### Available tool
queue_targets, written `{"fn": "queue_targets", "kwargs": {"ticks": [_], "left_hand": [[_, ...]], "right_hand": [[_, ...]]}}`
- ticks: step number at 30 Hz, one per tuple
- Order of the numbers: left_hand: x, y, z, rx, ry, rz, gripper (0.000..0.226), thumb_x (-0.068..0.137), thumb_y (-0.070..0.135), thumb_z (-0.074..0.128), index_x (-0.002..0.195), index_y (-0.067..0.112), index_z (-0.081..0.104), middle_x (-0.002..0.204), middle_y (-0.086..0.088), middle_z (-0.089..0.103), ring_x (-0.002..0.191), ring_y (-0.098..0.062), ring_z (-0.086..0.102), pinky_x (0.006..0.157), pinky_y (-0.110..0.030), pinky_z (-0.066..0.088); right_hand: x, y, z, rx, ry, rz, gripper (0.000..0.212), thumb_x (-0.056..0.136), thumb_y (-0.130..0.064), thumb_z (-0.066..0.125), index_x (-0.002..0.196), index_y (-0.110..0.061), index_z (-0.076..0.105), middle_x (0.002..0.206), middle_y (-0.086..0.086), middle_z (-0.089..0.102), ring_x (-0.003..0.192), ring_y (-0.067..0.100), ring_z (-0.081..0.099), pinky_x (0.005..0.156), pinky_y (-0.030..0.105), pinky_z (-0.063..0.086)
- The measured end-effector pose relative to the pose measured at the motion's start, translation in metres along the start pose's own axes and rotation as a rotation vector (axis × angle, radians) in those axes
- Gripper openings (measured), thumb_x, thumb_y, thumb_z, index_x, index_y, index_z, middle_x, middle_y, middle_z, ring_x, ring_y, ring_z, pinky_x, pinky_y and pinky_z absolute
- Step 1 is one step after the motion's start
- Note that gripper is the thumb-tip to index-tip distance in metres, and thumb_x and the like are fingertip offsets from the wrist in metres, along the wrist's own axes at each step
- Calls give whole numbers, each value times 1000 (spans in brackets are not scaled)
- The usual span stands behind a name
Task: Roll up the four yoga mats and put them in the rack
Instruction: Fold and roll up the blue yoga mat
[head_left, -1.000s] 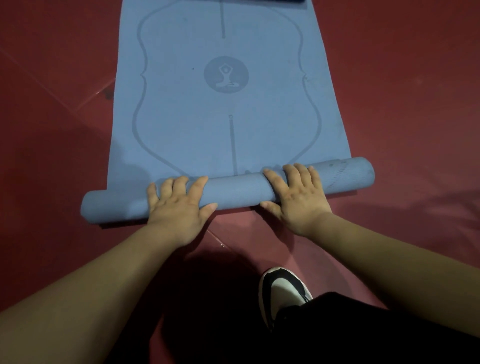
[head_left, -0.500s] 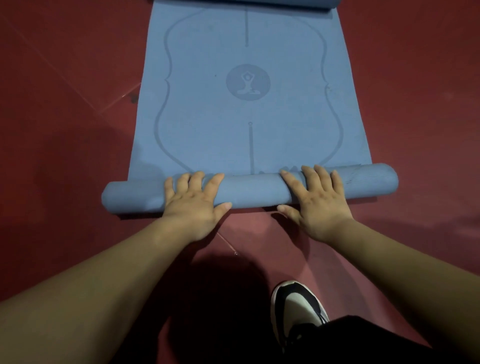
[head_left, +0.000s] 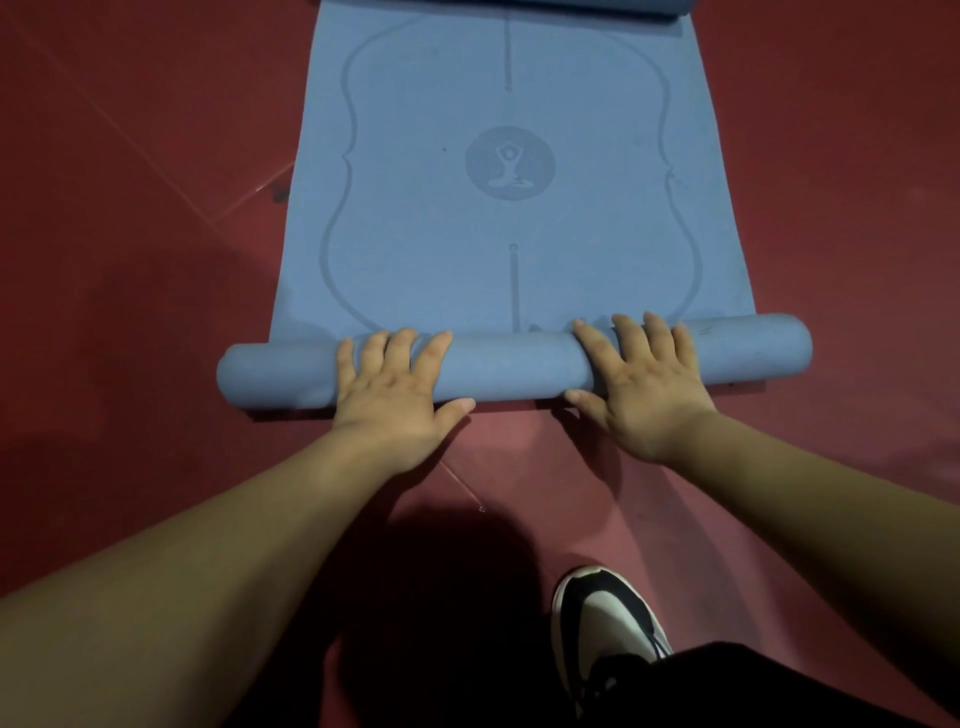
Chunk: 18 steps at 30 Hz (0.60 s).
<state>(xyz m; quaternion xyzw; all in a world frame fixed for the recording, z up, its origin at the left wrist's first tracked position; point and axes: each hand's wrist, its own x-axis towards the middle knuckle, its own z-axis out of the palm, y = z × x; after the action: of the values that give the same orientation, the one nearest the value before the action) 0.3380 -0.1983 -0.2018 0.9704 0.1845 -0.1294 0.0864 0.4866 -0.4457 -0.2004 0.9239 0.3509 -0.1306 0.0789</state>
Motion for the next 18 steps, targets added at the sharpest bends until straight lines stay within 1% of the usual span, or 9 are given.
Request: {"fn": "queue_targets", "kwargs": {"ticks": [2, 4, 6, 9, 12, 14, 16, 18], "left_hand": [[1, 0, -3, 6, -29, -3, 83, 90, 79, 32, 158, 39, 8, 162, -4, 15, 150, -29, 6, 121, -59, -8], [2, 2, -7, 8, -43, -15, 83, 90, 78, 33, 158, 38, 6, 163, -5, 13, 151, -29, 4, 121, -59, -9], [0, 3, -7, 6, -19, -20, 84, 90, 77, 34, 159, 38, 4, 162, -5, 12, 151, -30, 3, 120, -61, -9], [-9, 0, -1, 11, 37, -21, 86, 91, 76, 37, 160, 37, 2, 166, -6, 8, 154, -30, -3, 121, -61, -10], [-7, -2, 1, 25, 1, -11, 90, 89, 79, 36, 159, 39, -2, 167, -4, 3, 154, -28, -8, 120, -60, -12], [2, -3, -1, 18, -29, -10, 92, 86, 83, 36, 158, 40, -2, 166, -5, 3, 154, -28, -7, 119, -60, -13], [9, -5, -5, 21, -36, -1, 93, 84, 85, 36, 158, 39, 1, 166, -5, 8, 153, -29, -2, 119, -60, -10], [16, -6, -10, 35, -54, 9, 93, 84, 85, 36, 158, 39, 4, 165, -5, 12, 152, -29, 3, 120, -60, -5]], "right_hand": [[1, 0, 3, -7, 28, -13, 84, 86, -80, 21, 157, -33, 27, 148, 16, 42, 133, 45, 36, 114, 63, 21], [8, 3, -1, -22, 29, -28, 84, 85, -82, 20, 154, -34, 31, 141, 13, 46, 124, 40, 41, 110, 60, 27], [15, 6, -8, -26, 7, -34, 86, 82, -84, 15, 152, -36, 31, 139, 8, 48, 122, 36, 43, 109, 57, 29], [24, 9, -17, -23, -50, -41, 93, 75, -86, 6, 153, -39, 27, 140, 5, 47, 125, 33, 43, 111, 54, 27], [24, 9, -17, -39, -47, -38, 95, 76, -86, 7, 155, -37, 27, 141, 9, 46, 124, 37, 44, 110, 56, 28], [19, 6, -9, -60, -6, -47, 92, 80, -84, 13, 157, -34, 26, 144, 15, 44, 127, 45, 41, 110, 61, 25], [16, 4, -1, -68, 29, -53, 90, 83, -83, 21, 158, -33, 24, 147, 18, 42, 131, 50, 37, 111, 65, 21], [19, 5, -2, -64, 49, -58, 89, 83, -82, 22, 157, -33, 27, 143, 17, 45, 126, 47, 41, 110, 65, 24]]}}
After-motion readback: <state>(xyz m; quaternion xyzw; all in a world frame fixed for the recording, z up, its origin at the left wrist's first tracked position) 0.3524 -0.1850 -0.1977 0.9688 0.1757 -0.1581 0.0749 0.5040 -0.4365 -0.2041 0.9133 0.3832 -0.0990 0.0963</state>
